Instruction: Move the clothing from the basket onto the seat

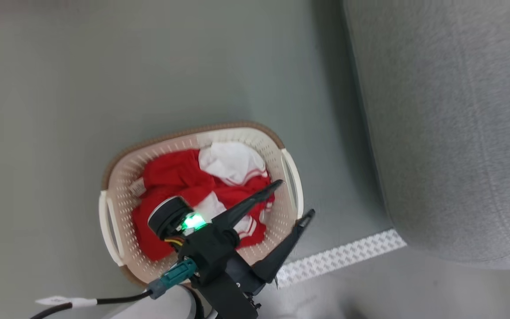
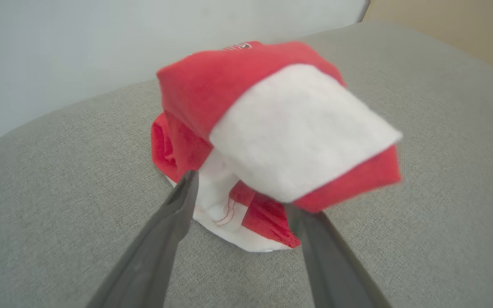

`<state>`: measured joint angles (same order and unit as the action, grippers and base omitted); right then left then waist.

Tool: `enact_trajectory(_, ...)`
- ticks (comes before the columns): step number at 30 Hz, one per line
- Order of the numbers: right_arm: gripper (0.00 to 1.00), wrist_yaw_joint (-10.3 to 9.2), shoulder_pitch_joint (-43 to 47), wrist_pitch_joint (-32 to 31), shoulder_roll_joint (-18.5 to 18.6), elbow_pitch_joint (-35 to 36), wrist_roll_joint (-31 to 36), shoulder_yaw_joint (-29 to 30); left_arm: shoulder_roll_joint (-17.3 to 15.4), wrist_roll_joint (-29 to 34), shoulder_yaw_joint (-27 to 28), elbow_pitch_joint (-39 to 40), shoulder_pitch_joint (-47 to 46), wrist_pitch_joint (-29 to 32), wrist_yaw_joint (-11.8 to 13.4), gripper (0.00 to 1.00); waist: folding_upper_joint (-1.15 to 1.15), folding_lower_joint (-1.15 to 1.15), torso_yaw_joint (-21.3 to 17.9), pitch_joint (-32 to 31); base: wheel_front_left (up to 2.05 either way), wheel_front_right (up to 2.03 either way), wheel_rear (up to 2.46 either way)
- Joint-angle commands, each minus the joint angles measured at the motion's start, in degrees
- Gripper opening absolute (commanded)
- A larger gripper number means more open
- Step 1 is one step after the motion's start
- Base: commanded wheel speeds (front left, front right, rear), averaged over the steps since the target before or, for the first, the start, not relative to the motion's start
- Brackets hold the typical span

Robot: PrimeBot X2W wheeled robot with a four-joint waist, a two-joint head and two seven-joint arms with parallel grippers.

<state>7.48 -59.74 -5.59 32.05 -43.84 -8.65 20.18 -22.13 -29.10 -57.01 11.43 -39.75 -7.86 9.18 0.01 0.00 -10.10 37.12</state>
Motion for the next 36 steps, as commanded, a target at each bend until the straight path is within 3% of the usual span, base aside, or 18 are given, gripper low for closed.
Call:
enact_trajectory(1, 1.00, 0.02, 2.72, -0.18, -0.42, 0.31, 0.38, -1.44, 0.03, -0.63, 0.23, -1.42, 1.93, -1.10, 0.46, 1.00, -0.01, 0.00, 1.01, -6.01, 0.00, 0.00, 0.00)
enact_trajectory(6, 1.00, 0.02, 9.52, -1.58, 1.04, 1.16, 1.41, -8.96, 1.62, -3.58, 1.55, -5.12, 5.58, -3.71, 1.66, 1.00, -0.01, 0.00, 2.41, -14.80, 0.00, 0.00, 0.00)
enact_trajectory(15, 1.00, 0.02, 23.80, 0.39, 1.97, 10.01, -5.60, -17.77, 2.79, -8.77, 5.92, -12.04, 13.79, -6.88, 2.63, 1.00, -0.01, 0.00, 5.23, -28.30, 0.00, 0.00, 0.00)
enact_trajectory(19, 1.00, 0.02, 30.53, 0.98, -0.74, 16.37, -9.17, -17.86, 3.59, -9.67, 10.21, -14.97, 18.15, -7.34, 4.19, 1.00, -0.01, 0.00, 6.50, -32.97, 0.00, 0.00, 0.00)
enact_trajectory(27, 1.00, 0.02, 41.14, 1.81, -6.28, 28.39, -8.98, -18.57, 5.53, -6.61, 19.51, -17.16, 24.60, -7.35, 5.01, 1.00, -0.01, 0.00, 9.01, -38.42, 0.00, 0.00, 0.00)
enact_trajectory(36, 1.00, 0.02, 52.98, 5.83, -15.82, 40.61, -9.38, -19.80, 8.30, -2.04, 31.23, -18.77, 29.75, -7.36, 2.98, 1.00, -0.01, 0.00, 12.22, -40.28, 0.00, 0.00, 0.00)
